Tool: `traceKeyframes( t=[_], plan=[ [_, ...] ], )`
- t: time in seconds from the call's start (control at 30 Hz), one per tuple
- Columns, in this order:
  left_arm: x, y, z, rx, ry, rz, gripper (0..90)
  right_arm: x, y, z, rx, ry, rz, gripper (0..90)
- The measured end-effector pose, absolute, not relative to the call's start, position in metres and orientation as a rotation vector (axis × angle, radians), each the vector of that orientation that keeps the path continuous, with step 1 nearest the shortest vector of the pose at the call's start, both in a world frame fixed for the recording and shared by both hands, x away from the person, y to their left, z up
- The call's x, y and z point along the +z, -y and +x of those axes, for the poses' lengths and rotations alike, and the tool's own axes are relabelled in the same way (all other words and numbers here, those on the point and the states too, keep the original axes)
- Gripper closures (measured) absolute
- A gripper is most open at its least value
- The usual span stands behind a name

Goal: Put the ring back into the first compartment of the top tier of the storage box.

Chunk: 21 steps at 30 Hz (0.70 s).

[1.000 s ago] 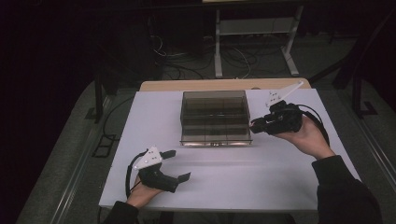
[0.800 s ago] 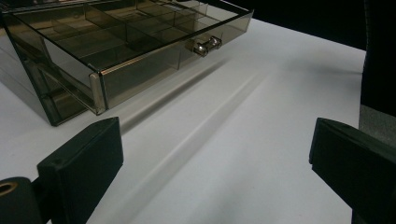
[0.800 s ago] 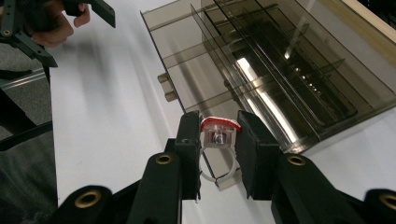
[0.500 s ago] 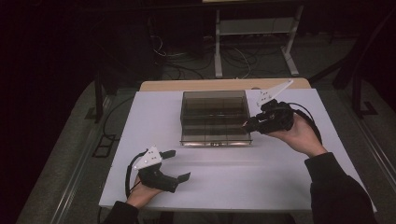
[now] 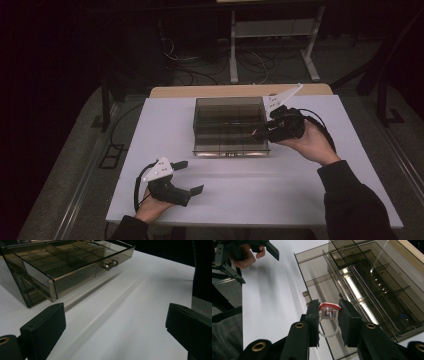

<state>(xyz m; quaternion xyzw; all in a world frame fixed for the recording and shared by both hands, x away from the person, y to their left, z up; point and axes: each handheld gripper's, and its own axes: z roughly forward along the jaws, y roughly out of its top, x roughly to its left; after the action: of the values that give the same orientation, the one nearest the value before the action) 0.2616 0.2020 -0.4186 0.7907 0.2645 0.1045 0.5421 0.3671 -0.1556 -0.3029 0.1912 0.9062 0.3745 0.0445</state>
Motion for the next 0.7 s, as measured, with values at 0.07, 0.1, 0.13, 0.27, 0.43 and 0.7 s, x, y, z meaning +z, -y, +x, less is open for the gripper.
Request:
traceKeyframes(
  t=[0.07,0.1,0.13,0.27,0.43,0.7],
  plan=[
    [-0.419,-0.202,0.262,0.247,-0.628,1.878,2.2,-0.303,0.153,0.368,1.143,-2.773,0.576,70.1],
    [-0.419,-0.202,0.262,0.247,-0.628,1.878,2.2,-0.303,0.152,0.368,1.143,-2.774,0.575,70.1],
    [-0.419,-0.202,0.262,0.247,-0.628,1.877,2.2,-0.303,0.150,0.368,1.143,-2.775,0.572,70.1],
    [-0.418,-0.202,0.262,0.247,-0.627,1.875,2.2,-0.304,0.146,0.371,1.141,-2.779,0.563,70.1],
    [-0.418,-0.202,0.261,0.246,-0.626,1.875,2.3,-0.306,0.141,0.373,1.139,-2.787,0.558,70.1],
    [-0.418,-0.203,0.261,0.246,-0.624,1.873,2.2,-0.310,0.132,0.378,1.131,-2.800,0.547,70.1]
  ],
)
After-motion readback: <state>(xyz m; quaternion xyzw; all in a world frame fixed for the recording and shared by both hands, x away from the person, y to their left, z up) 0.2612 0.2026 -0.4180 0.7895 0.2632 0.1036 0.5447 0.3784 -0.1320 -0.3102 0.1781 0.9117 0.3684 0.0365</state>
